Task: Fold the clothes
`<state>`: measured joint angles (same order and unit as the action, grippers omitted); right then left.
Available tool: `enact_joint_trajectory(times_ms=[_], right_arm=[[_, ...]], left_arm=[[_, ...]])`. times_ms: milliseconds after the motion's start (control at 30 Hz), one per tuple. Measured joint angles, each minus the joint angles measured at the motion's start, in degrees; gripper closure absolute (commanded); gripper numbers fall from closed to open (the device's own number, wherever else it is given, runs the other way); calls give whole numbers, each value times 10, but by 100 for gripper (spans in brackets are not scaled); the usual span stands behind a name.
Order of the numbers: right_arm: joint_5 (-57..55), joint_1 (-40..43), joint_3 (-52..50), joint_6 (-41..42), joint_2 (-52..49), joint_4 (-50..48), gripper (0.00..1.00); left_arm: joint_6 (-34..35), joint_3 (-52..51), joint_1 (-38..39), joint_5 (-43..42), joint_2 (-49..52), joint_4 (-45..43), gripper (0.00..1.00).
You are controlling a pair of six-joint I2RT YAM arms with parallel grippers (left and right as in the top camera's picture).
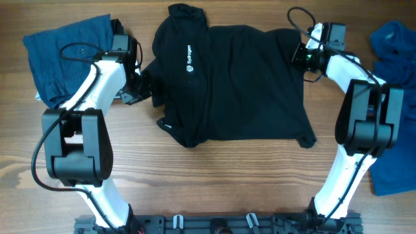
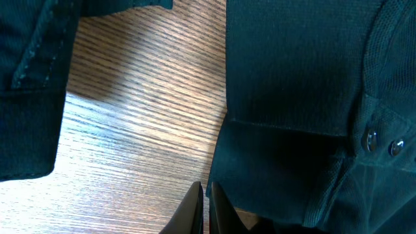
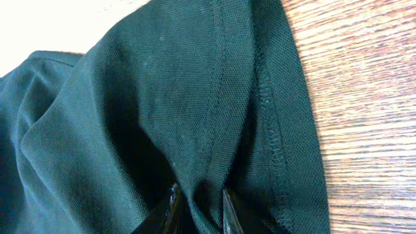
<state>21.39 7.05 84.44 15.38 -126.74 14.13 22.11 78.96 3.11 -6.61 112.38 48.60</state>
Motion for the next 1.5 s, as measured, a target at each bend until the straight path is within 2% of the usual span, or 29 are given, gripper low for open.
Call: enact_joint_trajectory(times_ms=[100, 167, 600, 900, 967, 1033, 1100, 1233, 1367, 1500], right_arm=[[0, -1, 0, 0, 0, 0, 79], [0, -2, 0, 0, 0, 0, 96], [0, 2, -1, -11, 0, -35, 96], [18, 70, -1, -59, 27, -26, 96], [26, 75, -1, -61, 27, -20, 92], [35, 77, -1, -54, 27, -11, 65], [47, 73, -1, -39, 27, -9, 51], [58, 48, -1, -5, 27, -9, 52], [60, 28, -1, 7, 24, -17, 60], [60, 25, -1, 13, -3, -20, 60]], left_arm=[[0, 0, 0, 3, 0, 0, 95], [0, 0, 0, 4, 0, 0, 95], [0, 0, 0, 10, 0, 1, 95], [0, 0, 2, 12, 0, 2, 94], [0, 0, 2, 12, 0, 2, 94], [0, 0, 2, 12, 0, 2, 94], [0, 0, 2, 12, 0, 2, 94], [0, 0, 2, 12, 0, 2, 94], [0, 0, 2, 12, 0, 2, 94], [0, 0, 2, 12, 0, 2, 94]])
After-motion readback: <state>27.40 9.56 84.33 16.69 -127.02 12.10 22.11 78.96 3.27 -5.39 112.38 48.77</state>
